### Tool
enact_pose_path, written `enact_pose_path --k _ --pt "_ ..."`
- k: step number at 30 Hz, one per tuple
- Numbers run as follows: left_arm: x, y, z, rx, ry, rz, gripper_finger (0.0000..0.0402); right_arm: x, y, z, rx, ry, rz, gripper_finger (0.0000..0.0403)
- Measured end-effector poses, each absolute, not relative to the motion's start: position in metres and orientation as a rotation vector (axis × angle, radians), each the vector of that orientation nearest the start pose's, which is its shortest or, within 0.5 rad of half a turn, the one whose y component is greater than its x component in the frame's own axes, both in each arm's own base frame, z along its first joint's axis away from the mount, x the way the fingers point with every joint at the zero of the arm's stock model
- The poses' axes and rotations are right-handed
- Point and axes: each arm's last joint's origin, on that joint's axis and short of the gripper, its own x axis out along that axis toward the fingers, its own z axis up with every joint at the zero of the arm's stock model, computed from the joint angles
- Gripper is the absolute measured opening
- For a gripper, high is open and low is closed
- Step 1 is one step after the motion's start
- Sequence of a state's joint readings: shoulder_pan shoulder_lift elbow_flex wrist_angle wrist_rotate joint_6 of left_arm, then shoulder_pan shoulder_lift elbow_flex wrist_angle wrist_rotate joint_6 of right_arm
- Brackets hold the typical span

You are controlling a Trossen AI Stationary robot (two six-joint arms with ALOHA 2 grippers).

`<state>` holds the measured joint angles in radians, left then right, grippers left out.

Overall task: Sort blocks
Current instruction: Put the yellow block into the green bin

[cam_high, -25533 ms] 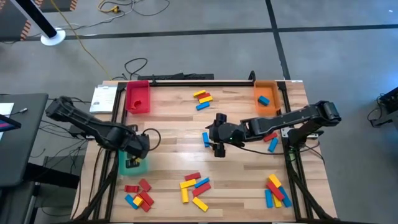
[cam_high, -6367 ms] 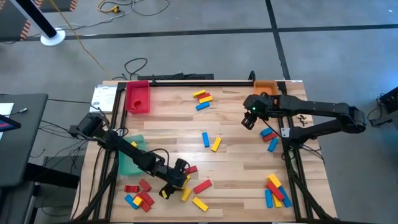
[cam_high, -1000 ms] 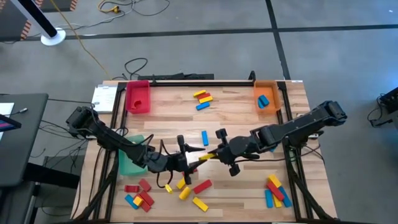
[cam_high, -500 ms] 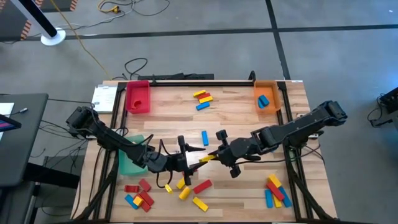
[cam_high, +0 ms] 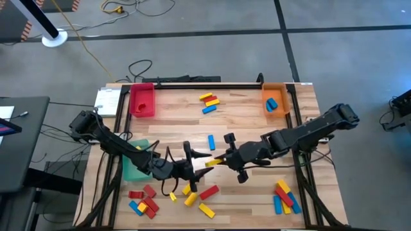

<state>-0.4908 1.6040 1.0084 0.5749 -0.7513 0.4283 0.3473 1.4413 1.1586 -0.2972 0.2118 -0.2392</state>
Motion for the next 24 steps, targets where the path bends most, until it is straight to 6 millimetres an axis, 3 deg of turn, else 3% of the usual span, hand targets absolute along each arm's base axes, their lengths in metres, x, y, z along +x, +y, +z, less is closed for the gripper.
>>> enact_pose_path --k 8,20,24 --pt "0.3216 -0.1495 0.2771 0.433 0.078 0.252 0.0205 0.3015 0.1024 0.3016 -0.391 0.543 0.197 0.0042" --pt "0.3214 -0.1495 0.2735 0.453 0.111 0.245 0.0082 0.3030 0.1000 0.3018 -0.395 0.535 0.190 0.0043" --pt "0.3209 -0.1501 0.2745 0.457 0.107 0.250 0.0058 0.3030 0.0998 0.3018 -0.402 0.534 0.186 0.0043"
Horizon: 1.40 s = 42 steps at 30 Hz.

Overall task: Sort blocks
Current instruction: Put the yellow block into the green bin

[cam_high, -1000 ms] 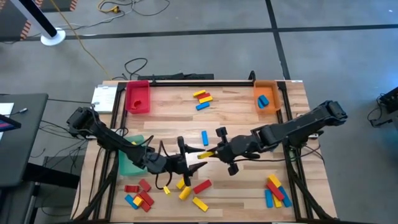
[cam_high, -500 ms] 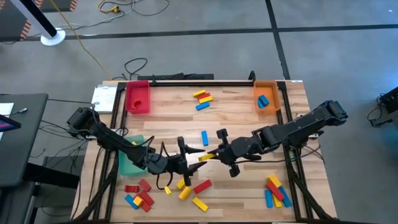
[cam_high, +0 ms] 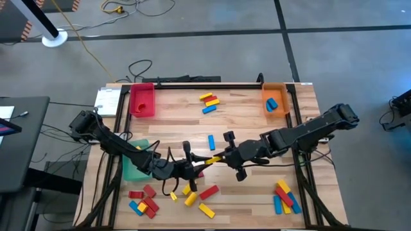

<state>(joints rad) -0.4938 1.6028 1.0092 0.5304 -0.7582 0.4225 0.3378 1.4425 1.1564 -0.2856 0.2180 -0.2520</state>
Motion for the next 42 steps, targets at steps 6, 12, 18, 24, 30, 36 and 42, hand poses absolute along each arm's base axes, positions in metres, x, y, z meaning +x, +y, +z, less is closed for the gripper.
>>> enact_pose_path --k 6,12,18,24,30,36,42 --pt "0.321 -0.150 0.275 0.499 0.112 0.251 0.0058 0.303 0.100 0.301 -0.398 0.542 0.184 0.0045" --pt "0.317 -0.149 0.276 0.589 0.153 0.244 0.0058 0.302 0.099 0.300 -0.364 0.554 0.166 0.0093" --pt "0.295 -0.140 0.290 0.614 0.257 0.264 0.0056 0.299 0.095 0.292 -0.336 0.648 0.125 0.0208" --pt "0.257 -0.123 0.305 0.561 0.393 0.284 0.0056 0.296 0.087 0.288 -0.285 0.719 0.075 0.0274" --pt "0.206 -0.095 0.305 0.405 0.625 0.304 0.0056 0.296 0.086 0.288 -0.282 0.718 0.071 0.0275" --pt "0.162 -0.073 0.296 0.233 0.921 0.317 0.0056 0.297 0.086 0.288 -0.281 0.716 0.070 0.0275" --pt "0.145 -0.071 0.288 0.075 1.174 0.262 0.0056 0.297 0.086 0.288 -0.282 0.714 0.070 0.0275"
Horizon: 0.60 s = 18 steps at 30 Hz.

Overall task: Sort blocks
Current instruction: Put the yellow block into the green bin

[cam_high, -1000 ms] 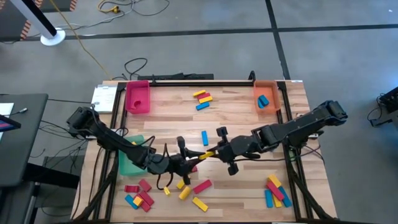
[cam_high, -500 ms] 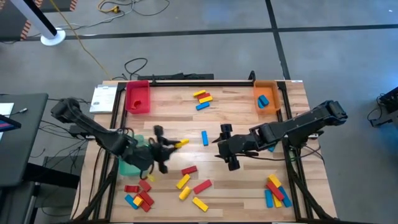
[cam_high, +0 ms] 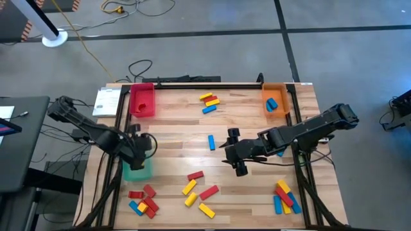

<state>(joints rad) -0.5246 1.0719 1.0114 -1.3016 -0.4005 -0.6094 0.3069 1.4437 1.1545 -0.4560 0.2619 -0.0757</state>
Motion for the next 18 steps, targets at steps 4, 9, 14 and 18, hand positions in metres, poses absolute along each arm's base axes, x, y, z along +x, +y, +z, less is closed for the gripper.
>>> enact_pose_path --k 4,9,14,18 --pt "0.145 -0.074 0.281 0.028 1.312 0.242 0.0056 0.297 0.086 0.288 -0.281 0.713 0.069 0.0275" --pt "0.146 -0.078 0.271 0.029 1.477 0.266 0.0056 0.296 0.088 0.288 -0.270 0.714 0.068 0.0275" --pt "0.151 -0.083 0.262 0.020 1.571 0.259 0.0062 0.294 0.094 0.288 -0.276 0.711 0.087 0.0275" --pt "0.155 -0.085 0.257 0.039 1.616 0.276 0.0065 0.293 0.098 0.288 -0.275 0.709 0.098 0.0275"
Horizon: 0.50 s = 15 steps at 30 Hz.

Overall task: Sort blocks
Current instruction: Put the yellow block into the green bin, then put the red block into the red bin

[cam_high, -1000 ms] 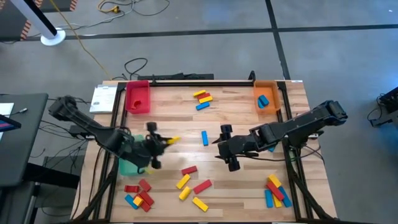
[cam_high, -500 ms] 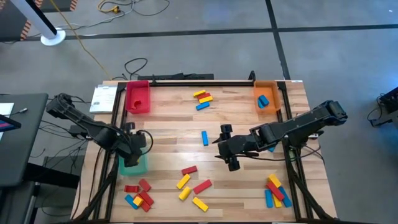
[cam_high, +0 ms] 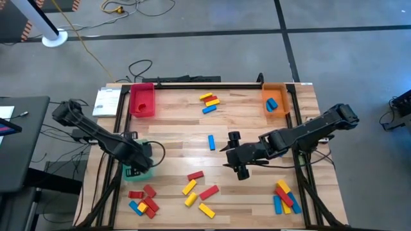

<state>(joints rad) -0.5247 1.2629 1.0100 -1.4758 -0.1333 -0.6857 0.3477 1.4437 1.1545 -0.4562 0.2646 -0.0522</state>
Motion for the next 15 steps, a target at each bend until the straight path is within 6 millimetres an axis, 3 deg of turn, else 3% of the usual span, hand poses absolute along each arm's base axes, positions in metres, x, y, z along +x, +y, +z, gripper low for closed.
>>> enact_pose_path --k 5,15 --pt "0.1567 -0.0863 0.2542 0.050 1.632 0.285 0.0088 0.2922 0.1000 0.2881 -0.266 0.710 0.100 0.0275" --pt "0.1575 -0.0865 0.2544 0.021 1.613 0.305 0.0195 0.2911 0.1067 0.2852 -0.248 0.693 0.126 0.0275"
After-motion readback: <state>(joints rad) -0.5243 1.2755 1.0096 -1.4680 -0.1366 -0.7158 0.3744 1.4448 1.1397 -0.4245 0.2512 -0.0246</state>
